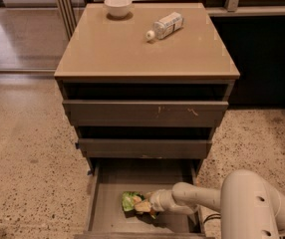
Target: Place green rice chip bag into bottom drawer
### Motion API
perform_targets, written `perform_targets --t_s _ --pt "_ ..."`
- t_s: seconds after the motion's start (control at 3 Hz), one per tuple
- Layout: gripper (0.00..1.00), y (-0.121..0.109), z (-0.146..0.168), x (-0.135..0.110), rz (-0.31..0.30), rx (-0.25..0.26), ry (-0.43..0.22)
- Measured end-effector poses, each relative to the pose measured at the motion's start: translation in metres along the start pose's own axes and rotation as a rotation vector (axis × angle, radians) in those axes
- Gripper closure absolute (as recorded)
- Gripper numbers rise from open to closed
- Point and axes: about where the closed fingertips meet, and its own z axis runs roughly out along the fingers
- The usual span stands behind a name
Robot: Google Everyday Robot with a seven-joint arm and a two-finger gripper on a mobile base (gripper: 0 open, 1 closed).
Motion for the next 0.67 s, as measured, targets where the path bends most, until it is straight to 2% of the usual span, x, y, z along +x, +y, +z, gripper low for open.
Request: perform_targets --t_s 0.33,0.67 --pt "0.0 0.0001 0.0001 0.0 0.0 0.0 0.0" --pt "0.0 0.0001 0.0001 0.0 0.0 0.0 0.0"
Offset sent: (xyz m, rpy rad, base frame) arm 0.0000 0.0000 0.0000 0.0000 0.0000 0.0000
